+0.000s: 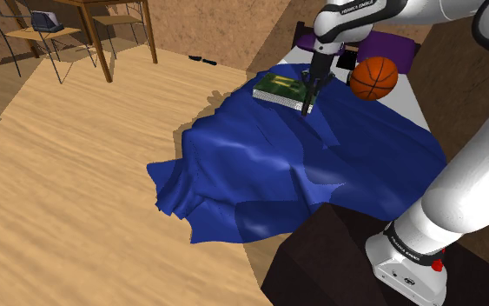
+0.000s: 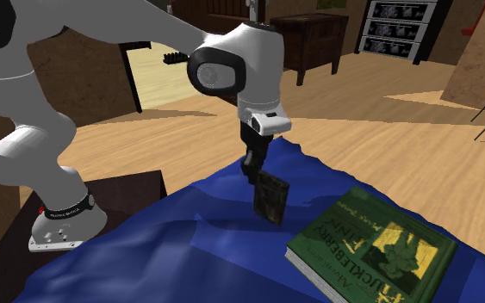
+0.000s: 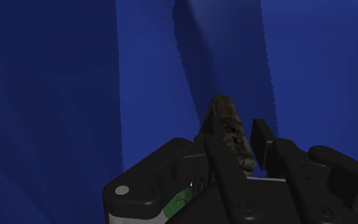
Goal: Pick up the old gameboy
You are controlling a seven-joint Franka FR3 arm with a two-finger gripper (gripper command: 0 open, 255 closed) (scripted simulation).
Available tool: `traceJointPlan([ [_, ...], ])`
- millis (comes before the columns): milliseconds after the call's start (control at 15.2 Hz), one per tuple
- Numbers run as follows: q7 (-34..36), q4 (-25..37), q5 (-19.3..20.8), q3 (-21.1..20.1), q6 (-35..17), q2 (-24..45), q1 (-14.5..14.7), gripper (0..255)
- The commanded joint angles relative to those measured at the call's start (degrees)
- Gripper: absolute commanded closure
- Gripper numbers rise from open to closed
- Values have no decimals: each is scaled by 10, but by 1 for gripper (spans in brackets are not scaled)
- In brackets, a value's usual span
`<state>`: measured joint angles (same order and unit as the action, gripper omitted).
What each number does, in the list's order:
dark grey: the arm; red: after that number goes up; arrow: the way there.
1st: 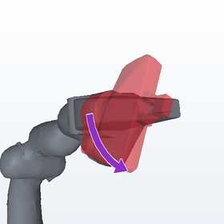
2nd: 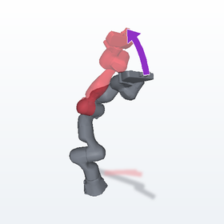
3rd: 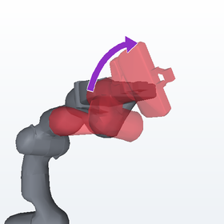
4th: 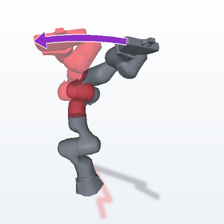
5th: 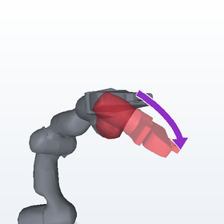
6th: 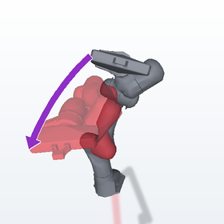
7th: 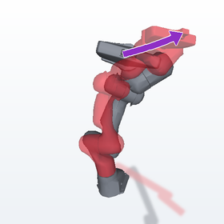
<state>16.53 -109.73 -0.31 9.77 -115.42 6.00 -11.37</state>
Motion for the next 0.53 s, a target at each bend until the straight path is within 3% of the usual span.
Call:
traceJointPlan([
  [0, 1, 8, 1, 0, 14, -5, 1, 255],
  [462, 2, 38, 3, 0, 52, -14, 1, 255],
])
